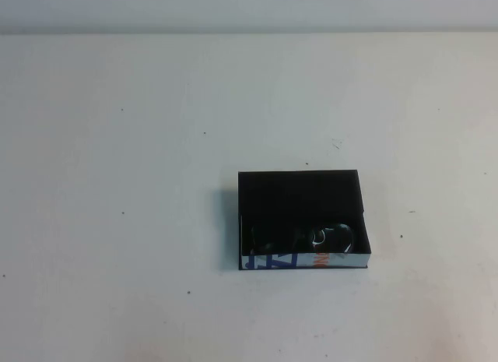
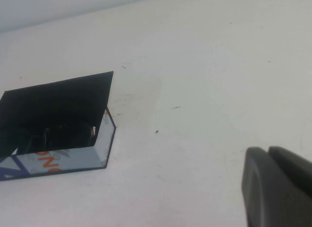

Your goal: Take glasses out of glasses case

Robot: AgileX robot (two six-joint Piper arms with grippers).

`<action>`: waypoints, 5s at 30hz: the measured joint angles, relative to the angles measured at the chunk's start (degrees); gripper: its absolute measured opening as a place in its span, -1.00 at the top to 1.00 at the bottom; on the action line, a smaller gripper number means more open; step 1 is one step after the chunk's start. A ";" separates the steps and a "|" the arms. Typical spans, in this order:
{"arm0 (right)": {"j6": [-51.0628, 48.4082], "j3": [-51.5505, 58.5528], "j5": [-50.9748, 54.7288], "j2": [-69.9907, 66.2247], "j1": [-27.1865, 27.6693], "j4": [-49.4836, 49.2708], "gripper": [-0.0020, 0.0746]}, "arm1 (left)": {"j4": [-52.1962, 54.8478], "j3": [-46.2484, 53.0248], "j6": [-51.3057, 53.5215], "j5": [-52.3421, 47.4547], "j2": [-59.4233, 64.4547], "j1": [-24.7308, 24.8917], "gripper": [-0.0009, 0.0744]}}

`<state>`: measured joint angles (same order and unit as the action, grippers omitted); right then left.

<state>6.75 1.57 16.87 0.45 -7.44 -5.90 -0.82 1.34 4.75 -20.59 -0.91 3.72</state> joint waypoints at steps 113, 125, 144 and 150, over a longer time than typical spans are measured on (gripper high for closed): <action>-62.82 -84.29 43.81 -101.65 -20.17 -2.97 0.99 | 0.00 0.00 0.00 0.00 0.00 0.00 0.99; -62.74 -94.74 46.13 -113.25 -23.97 -1.71 0.42 | 0.00 0.00 0.00 0.00 0.00 0.00 0.99; -62.74 -95.22 46.13 -116.72 -24.71 -4.18 0.06 | 0.00 0.00 0.00 0.00 0.00 0.00 0.99; -62.74 -95.22 44.98 -117.27 -24.84 -3.33 0.06 | 0.00 0.00 0.00 0.00 0.00 0.00 0.99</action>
<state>-56.00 -93.65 61.85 -116.83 -32.28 -9.24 -0.82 1.34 4.75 -20.59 -0.91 3.72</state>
